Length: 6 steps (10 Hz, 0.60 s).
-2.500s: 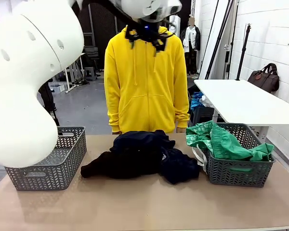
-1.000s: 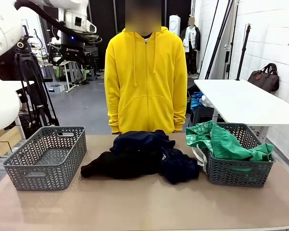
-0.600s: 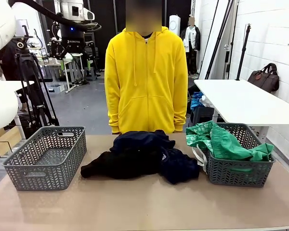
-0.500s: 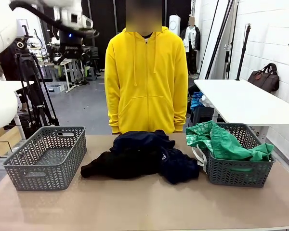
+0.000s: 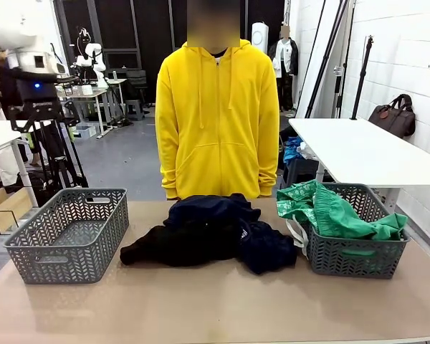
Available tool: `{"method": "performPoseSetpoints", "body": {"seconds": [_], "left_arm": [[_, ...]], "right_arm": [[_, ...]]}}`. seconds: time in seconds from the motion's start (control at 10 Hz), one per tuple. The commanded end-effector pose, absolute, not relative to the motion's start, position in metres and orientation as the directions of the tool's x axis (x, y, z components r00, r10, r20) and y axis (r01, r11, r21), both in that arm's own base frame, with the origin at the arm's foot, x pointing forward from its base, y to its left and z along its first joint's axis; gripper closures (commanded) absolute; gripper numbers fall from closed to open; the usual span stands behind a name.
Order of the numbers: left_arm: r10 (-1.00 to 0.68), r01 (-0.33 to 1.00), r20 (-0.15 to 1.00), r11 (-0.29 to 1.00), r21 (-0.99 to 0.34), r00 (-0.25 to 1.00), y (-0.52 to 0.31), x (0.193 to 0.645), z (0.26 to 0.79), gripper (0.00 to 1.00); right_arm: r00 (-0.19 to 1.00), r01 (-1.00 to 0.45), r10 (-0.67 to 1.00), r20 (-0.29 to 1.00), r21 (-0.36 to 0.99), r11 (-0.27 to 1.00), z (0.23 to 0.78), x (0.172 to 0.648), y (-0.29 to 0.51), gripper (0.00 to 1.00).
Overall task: Sort the tops and bottoms.
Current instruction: Lift clothes from the center of the table with your right hand.
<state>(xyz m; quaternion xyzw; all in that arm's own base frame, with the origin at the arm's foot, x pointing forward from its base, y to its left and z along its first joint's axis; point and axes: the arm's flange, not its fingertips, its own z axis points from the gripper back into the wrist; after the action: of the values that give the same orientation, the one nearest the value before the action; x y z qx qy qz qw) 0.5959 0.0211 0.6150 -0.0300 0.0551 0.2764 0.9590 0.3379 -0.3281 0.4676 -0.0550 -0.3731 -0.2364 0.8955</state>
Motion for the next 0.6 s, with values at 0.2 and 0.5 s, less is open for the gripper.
{"method": "performPoseSetpoints", "body": {"seconds": [0.2, 0.5], "left_arm": [[0.381, -0.35, 0.163, 0.917, -0.189, 0.91, -0.017, 0.502, 0.548, 0.0], [0.14, -0.113, 0.185, 0.982, -0.149, 0.973, -0.036, 0.509, 0.554, 0.0]], "right_arm": [[0.619, 0.459, -0.374, 0.691, 0.067, 0.886, 0.468, 0.337, -0.327, 0.0], [0.619, 0.459, -0.374, 0.691, 0.067, 0.886, 0.468, 0.337, -0.327, 0.0]]}}
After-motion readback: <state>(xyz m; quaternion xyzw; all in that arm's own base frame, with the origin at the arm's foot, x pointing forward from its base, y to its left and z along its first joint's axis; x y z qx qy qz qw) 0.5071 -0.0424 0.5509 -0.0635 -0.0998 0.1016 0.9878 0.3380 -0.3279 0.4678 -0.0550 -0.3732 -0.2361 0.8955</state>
